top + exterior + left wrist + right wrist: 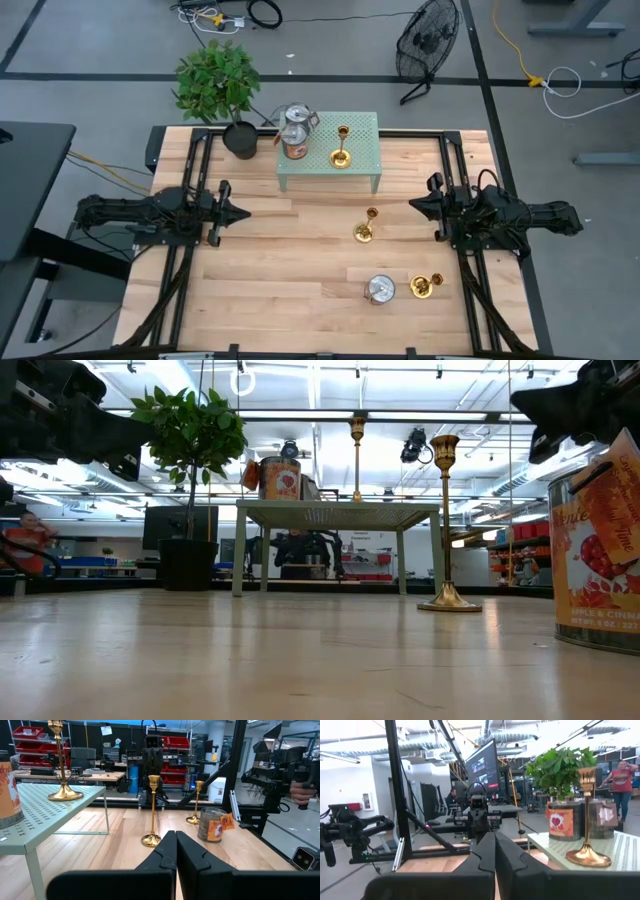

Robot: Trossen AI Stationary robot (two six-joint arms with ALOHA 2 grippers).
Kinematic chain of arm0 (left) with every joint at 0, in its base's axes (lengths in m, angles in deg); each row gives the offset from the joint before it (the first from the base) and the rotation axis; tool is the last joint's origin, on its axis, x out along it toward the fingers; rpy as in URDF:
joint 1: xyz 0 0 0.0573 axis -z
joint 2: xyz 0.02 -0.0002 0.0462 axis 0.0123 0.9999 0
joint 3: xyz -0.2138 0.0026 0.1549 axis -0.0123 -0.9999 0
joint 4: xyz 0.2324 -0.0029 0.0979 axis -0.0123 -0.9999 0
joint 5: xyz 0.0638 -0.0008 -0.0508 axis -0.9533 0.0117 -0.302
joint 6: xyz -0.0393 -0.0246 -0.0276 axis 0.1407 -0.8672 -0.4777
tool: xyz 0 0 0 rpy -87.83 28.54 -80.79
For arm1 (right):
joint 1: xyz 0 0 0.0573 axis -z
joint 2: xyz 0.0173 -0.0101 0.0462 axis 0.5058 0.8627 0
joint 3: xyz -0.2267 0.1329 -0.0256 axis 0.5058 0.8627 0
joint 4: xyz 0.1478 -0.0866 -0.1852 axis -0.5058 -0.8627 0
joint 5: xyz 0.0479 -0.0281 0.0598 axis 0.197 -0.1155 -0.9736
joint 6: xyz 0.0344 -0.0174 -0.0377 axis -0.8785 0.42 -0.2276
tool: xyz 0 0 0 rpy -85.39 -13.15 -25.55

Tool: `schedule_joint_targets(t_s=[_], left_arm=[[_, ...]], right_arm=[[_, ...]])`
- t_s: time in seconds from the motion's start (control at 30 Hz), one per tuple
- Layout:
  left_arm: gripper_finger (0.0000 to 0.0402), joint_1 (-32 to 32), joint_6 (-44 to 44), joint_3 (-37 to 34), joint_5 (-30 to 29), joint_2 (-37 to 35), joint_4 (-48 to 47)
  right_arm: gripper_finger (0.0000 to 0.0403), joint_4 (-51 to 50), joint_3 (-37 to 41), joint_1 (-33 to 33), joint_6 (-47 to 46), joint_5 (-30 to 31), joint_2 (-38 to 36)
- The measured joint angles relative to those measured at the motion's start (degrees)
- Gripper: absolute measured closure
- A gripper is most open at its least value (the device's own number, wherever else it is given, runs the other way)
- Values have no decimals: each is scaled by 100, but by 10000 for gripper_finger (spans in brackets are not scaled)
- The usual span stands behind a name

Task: Pick & Place candle stick holders
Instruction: Put the top left gold candle holder on the shelf

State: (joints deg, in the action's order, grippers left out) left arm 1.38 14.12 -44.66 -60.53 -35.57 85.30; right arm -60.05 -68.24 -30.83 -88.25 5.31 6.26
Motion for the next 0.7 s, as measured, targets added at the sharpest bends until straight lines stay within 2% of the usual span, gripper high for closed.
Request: schedule_joint_targets(t_s=[0.4, 0.7], left_arm=[[373, 1, 0, 0, 0, -1, -1], [372, 0, -2, 0, 0, -2, 0]], right_arm=[[401, -52, -447, -1, -1, 155, 54], [401, -266, -1014, -1, 3, 304, 712]])
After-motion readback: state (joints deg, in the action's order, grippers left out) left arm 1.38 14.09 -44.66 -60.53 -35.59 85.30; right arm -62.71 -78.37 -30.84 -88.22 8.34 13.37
